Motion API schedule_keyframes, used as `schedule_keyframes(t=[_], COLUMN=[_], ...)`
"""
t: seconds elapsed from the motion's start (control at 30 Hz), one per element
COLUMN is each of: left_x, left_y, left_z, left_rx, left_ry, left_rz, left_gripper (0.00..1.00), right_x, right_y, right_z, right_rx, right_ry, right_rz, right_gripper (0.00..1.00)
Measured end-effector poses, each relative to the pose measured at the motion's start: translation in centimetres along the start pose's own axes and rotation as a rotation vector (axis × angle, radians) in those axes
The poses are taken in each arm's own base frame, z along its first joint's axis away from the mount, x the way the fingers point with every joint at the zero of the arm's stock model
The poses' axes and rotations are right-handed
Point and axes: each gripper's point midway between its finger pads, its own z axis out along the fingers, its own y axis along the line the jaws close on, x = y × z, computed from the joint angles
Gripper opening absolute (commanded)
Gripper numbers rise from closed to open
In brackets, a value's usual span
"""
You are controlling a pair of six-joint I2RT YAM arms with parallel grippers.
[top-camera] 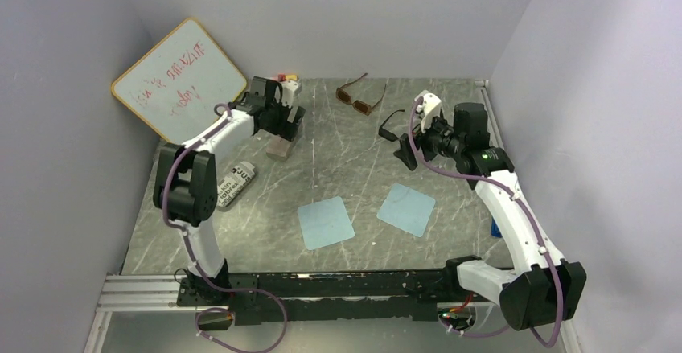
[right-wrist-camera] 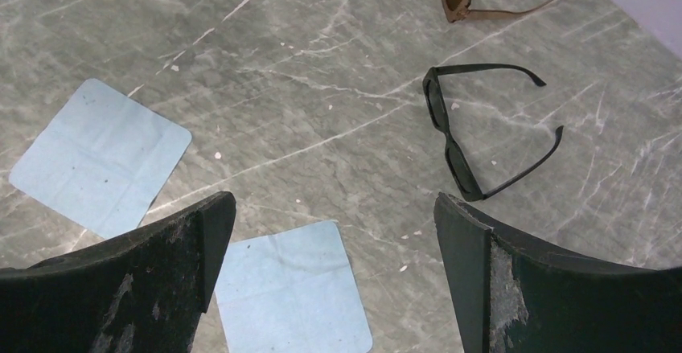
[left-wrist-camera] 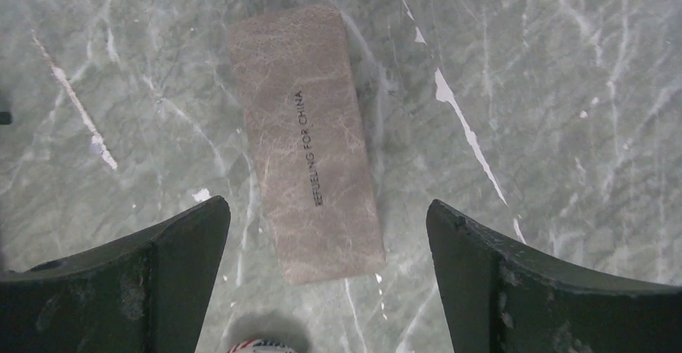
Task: Organize the sunglasses
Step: Pick up the sunglasses case from the center of the board.
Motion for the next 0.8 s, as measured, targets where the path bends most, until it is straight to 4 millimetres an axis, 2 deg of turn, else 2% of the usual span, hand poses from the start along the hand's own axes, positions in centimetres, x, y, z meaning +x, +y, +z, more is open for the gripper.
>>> schedule_keyframes(t=[0.2,0.43,0.63,0.8], left_x=[0.6,0.6,1.8,2.2], left_y=[0.7,1.2,1.1,1.1], left_z=[3.3,5.0,6.3,6.8], left_rx=[-0.031,-0.051,-0.049,-0.046], left_ry=[0.035,0.037,0.066,0.079], left_rz=[-0.033,-0.055,-0.071,-0.079], left_gripper=[0.97,0.97,0.97,0.91], right_x=[0.6,1.1,1.1,1.2], right_y=[0.2,0.6,1.0,1.2], right_z=[0.6,1.1,1.3,1.4], right_rx=[-0.015,-0.028,-0.04,-0.045], right_ry=[0.015,0.03,0.032,0.035], right_rz=[-0.004,-0.02,-0.033,-0.039], right_gripper=[1.0,1.0,1.0,1.0])
